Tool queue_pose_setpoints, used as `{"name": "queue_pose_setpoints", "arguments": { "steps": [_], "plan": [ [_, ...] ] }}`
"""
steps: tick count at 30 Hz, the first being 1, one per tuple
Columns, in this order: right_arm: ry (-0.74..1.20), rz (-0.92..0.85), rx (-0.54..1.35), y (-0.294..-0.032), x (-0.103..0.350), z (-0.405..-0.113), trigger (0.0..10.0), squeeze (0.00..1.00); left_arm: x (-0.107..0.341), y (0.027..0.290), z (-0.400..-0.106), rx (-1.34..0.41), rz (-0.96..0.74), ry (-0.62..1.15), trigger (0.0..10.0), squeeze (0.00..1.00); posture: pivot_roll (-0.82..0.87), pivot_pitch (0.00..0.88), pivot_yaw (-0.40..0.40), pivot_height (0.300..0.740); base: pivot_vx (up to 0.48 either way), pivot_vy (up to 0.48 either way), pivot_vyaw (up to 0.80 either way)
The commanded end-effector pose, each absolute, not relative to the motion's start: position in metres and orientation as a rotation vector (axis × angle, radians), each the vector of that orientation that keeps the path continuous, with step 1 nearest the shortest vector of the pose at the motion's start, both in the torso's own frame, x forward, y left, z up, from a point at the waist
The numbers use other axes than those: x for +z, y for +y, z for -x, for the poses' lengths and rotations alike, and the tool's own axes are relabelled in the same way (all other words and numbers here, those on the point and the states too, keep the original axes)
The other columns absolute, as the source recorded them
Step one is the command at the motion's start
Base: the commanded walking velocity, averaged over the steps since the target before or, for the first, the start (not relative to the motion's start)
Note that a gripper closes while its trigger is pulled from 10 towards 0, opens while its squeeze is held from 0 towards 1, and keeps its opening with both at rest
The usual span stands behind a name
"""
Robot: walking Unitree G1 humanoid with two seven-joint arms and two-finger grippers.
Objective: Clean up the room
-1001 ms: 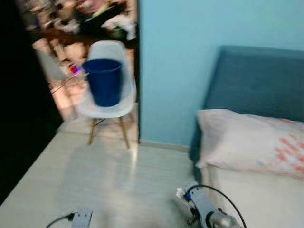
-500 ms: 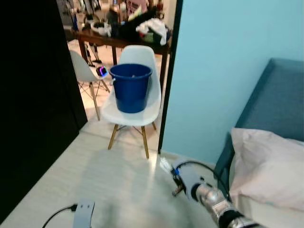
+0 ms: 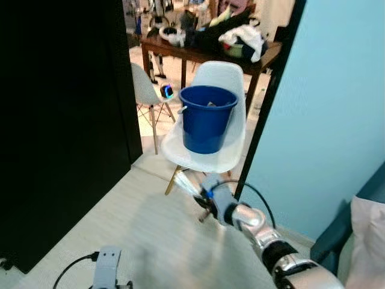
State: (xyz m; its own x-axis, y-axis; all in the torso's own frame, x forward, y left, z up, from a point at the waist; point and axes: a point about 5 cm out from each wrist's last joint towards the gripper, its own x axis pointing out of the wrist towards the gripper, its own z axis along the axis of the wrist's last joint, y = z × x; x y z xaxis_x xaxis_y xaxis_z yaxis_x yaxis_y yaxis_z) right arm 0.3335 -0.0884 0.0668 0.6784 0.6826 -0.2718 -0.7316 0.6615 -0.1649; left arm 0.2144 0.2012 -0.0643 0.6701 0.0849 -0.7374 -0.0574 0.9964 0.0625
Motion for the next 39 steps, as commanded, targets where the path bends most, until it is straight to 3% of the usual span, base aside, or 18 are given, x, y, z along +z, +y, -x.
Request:
{"name": "queue_pose_setpoints", "arguments": {
  "steps": [1, 6, 17, 25, 33, 39],
  "plan": [
    [0.162, 0.252, 0.803, -0.091, 0.074, -0.337, 10.0, 0.00, -0.055, 0.201, -0.228, 0.081, -0.024, 0.774, 10.0, 0.00, 0.10, 0.000, -0.029, 0.740, 0.352, 0.000, 0.00],
    [-0.036, 0.128, 0.762, -0.080, 0.132, -0.364, 10.0, 0.00, -0.016, 0.197, -0.277, 0.070, 0.031, 0.558, 10.0, 0.00, 0.10, 0.000, -0.034, 0.740, 0.352, 0.000, 0.00],
    [-0.096, 0.068, 0.722, -0.081, 0.153, -0.372, 10.0, 0.00, 0.023, 0.174, -0.315, -0.006, 0.066, 0.362, 10.0, 0.00, 0.10, 0.000, -0.041, 0.740, 0.352, 0.000, 0.00],
    [-0.091, 0.055, 0.699, -0.084, 0.154, -0.374, 10.0, 0.00, 0.028, 0.166, -0.318, -0.044, 0.044, 0.337, 10.0, 0.00, 0.09, 0.000, -0.040, 0.740, 0.352, 0.000, 0.00],
    [-0.084, 0.056, 0.664, -0.086, 0.156, -0.376, 10.0, 0.00, 0.027, 0.166, -0.317, -0.049, 0.061, 0.337, 10.0, 0.00, 0.10, 0.000, -0.038, 0.740, 0.354, 0.000, -0.69],
    [-0.084, 0.069, 0.671, -0.081, 0.157, -0.375, 10.0, 0.00, 0.027, 0.166, -0.317, -0.052, 0.061, 0.335, 10.0, 0.00, 0.10, 0.000, -0.038, 0.740, 0.353, 0.000, 0.00]
  ]
}}
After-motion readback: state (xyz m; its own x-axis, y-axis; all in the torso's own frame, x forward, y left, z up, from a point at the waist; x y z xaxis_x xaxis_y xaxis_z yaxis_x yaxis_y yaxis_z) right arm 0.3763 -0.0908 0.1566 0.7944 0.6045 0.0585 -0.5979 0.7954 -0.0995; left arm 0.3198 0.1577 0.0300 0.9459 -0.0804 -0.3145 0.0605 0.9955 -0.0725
